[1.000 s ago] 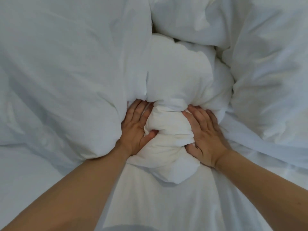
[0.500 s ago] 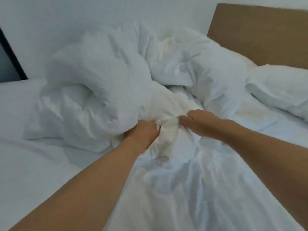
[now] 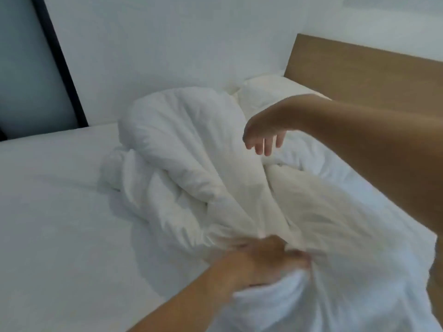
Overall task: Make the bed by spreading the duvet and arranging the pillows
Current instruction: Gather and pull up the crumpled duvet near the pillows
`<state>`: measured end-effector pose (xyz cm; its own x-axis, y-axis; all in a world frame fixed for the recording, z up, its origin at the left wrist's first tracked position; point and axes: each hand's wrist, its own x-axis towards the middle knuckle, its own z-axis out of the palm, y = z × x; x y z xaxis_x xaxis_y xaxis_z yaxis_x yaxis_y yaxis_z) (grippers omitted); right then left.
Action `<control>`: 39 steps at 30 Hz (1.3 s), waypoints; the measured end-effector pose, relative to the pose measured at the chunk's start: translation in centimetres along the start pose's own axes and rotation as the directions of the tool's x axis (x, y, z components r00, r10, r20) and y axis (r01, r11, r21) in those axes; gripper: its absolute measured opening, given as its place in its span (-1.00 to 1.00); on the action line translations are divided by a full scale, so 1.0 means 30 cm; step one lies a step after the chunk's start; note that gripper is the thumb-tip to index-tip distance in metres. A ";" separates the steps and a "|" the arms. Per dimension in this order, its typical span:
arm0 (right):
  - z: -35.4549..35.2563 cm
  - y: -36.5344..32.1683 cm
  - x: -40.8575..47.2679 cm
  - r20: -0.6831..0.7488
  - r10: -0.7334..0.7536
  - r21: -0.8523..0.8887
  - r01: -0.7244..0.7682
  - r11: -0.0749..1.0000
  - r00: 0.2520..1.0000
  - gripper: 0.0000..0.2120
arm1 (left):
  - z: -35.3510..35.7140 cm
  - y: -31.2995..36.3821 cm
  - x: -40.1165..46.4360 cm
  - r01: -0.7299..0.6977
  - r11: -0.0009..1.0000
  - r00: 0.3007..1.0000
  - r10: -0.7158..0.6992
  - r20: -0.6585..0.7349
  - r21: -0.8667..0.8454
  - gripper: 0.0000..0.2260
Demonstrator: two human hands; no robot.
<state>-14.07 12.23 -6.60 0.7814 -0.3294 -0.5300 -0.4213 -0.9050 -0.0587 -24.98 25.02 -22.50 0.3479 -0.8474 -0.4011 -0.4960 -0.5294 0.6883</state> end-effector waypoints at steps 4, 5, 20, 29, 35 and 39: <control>0.278 -0.196 0.205 -0.019 -0.145 -0.093 0.143 0.985 0.989 -0.39 | -0.006 -0.143 -0.061 -0.136 0.989 0.956 0.145 0.255 -0.055 -0.73; 0.352 -0.231 0.238 -0.048 -0.146 -0.127 0.139 0.982 0.988 -0.22 | -0.081 -0.238 -0.080 -0.068 0.970 0.951 0.134 0.279 -0.235 -0.75; 0.244 0.073 0.292 -0.086 0.368 -0.631 -0.337 0.699 0.926 -0.52 | -0.543 -0.732 0.097 -0.255 0.357 0.700 -0.573 -0.426 -0.899 -0.48; 0.136 -0.452 0.522 -0.333 -0.323 -0.258 0.244 0.935 0.886 -0.04 | -0.663 -0.579 -0.527 0.530 0.846 0.844 -0.533 -0.056 -0.066 -0.72; 0.316 -0.445 0.616 -0.420 -0.335 -0.310 0.214 0.926 0.844 -0.72 | -0.714 -0.850 -0.280 0.640 0.766 0.624 -0.567 -0.537 -0.065 -0.15; -0.039 -0.236 0.602 -0.656 -0.220 -0.355 -0.039 0.934 0.722 -0.73 | -0.510 -0.785 -0.163 0.527 0.745 0.838 -0.534 -0.109 0.409 -0.61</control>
<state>3.56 12.39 -14.77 0.9587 -0.2157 0.1855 -0.2604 -0.9280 0.2666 -2.82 42.24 -27.51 0.6432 -0.4233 -0.6380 -0.5111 -0.8578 0.0539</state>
